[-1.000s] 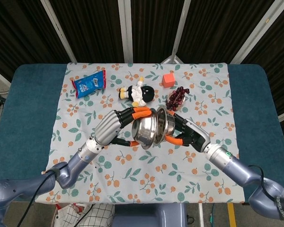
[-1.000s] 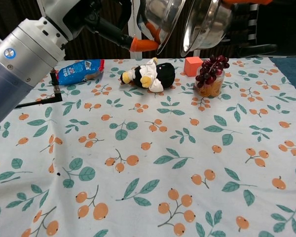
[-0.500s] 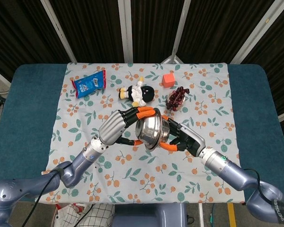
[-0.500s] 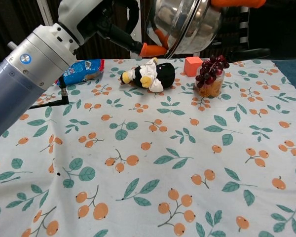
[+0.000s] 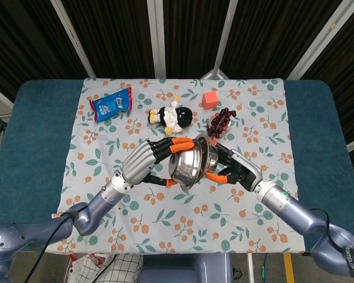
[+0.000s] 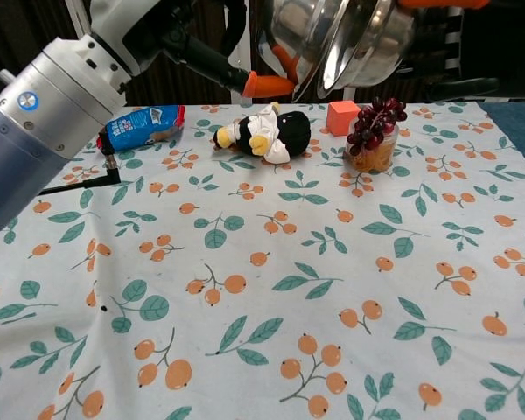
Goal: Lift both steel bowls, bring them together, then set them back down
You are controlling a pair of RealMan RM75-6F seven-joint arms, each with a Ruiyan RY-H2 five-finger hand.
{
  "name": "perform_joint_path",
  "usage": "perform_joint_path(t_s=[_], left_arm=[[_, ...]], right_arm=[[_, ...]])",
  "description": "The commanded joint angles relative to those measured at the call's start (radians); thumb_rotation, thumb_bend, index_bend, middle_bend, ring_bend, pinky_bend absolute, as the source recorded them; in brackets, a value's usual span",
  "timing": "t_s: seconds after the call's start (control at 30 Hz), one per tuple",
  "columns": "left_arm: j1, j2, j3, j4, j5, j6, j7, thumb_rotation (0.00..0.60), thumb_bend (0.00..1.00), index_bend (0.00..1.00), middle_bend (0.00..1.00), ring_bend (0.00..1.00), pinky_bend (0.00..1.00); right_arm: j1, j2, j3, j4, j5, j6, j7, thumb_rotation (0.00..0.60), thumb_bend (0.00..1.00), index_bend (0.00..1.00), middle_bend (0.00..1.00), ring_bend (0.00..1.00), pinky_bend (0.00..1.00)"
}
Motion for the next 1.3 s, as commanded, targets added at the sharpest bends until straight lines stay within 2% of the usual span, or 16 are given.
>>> perform_joint_path(t_s=[0.03, 0.17, 0.27, 0.33, 0.4, 0.5, 0.53, 0.6, 0.77, 1.03, 1.3], left_arm=[[0.012, 0.033, 0.001, -0.048, -0.002, 0.001, 0.024, 0.600, 0.42, 0.57, 0.62, 0.51, 0.71], [0.026, 0.082, 0.005, -0.127, -0.011, -0.016, 0.059, 0.600, 0.42, 0.57, 0.62, 0.51, 0.71], [0.036, 0.113, 0.014, -0.169, -0.015, -0.034, 0.090, 0.600, 0.42, 0.56, 0.62, 0.51, 0.71], [0.045, 0.137, 0.023, -0.200, -0.020, -0.052, 0.118, 0.600, 0.42, 0.56, 0.62, 0.51, 0.71], [0.059, 0.172, 0.043, -0.248, -0.044, -0.101, 0.182, 0.600, 0.42, 0.56, 0.62, 0.51, 0.71], [0.074, 0.230, 0.065, -0.353, -0.106, -0.203, 0.304, 0.600, 0.42, 0.56, 0.62, 0.51, 0.71], [0.078, 0.245, 0.070, -0.385, -0.127, -0.231, 0.329, 0.600, 0.42, 0.56, 0.62, 0.51, 0.71], [0.084, 0.281, 0.081, -0.456, -0.179, -0.298, 0.361, 0.600, 0.42, 0.56, 0.62, 0.51, 0.71], [0.089, 0.349, 0.101, -0.555, -0.282, -0.427, 0.420, 0.600, 0.42, 0.56, 0.62, 0.51, 0.70], [0.098, 0.402, 0.149, -0.608, -0.395, -0.560, 0.573, 0.600, 0.42, 0.55, 0.62, 0.51, 0.70], [0.128, 0.415, 0.209, -0.612, -0.426, -0.592, 0.722, 0.600, 0.42, 0.53, 0.59, 0.49, 0.67]], right_arm=[[-0.010, 0.010, -0.004, 0.026, 0.005, 0.009, 0.009, 0.600, 0.36, 0.95, 0.83, 0.89, 1.00], [-0.024, 0.015, -0.014, 0.092, 0.009, 0.027, -0.051, 0.600, 0.36, 0.95, 0.83, 0.89, 1.00], [-0.035, 0.006, -0.026, 0.134, 0.006, 0.053, -0.166, 0.600, 0.36, 0.95, 0.83, 0.89, 1.00], [-0.045, -0.006, -0.040, 0.175, -0.001, 0.080, -0.315, 0.600, 0.36, 0.95, 0.83, 0.89, 1.00], [-0.060, -0.035, -0.065, 0.241, -0.007, 0.125, -0.593, 0.600, 0.36, 0.95, 0.83, 0.89, 1.00], [-0.100, -0.130, -0.076, 0.305, 0.047, 0.237, -1.040, 0.600, 0.36, 0.95, 0.83, 0.89, 1.00], [-0.110, -0.156, -0.081, 0.320, 0.056, 0.266, -1.149, 0.600, 0.36, 0.95, 0.83, 0.89, 1.00], [-0.126, -0.202, -0.101, 0.352, 0.068, 0.306, -1.354, 0.600, 0.36, 0.95, 0.83, 0.89, 1.00], [-0.146, -0.271, -0.163, 0.432, 0.102, 0.296, -1.667, 0.600, 0.36, 0.95, 0.83, 0.89, 1.00], [-0.180, -0.393, -0.245, 0.587, 0.043, 0.327, -1.906, 0.600, 0.36, 0.95, 0.83, 0.89, 1.00], [-0.206, -0.485, -0.292, 0.683, -0.017, 0.339, -1.955, 0.600, 0.36, 0.90, 0.81, 0.84, 1.00]])
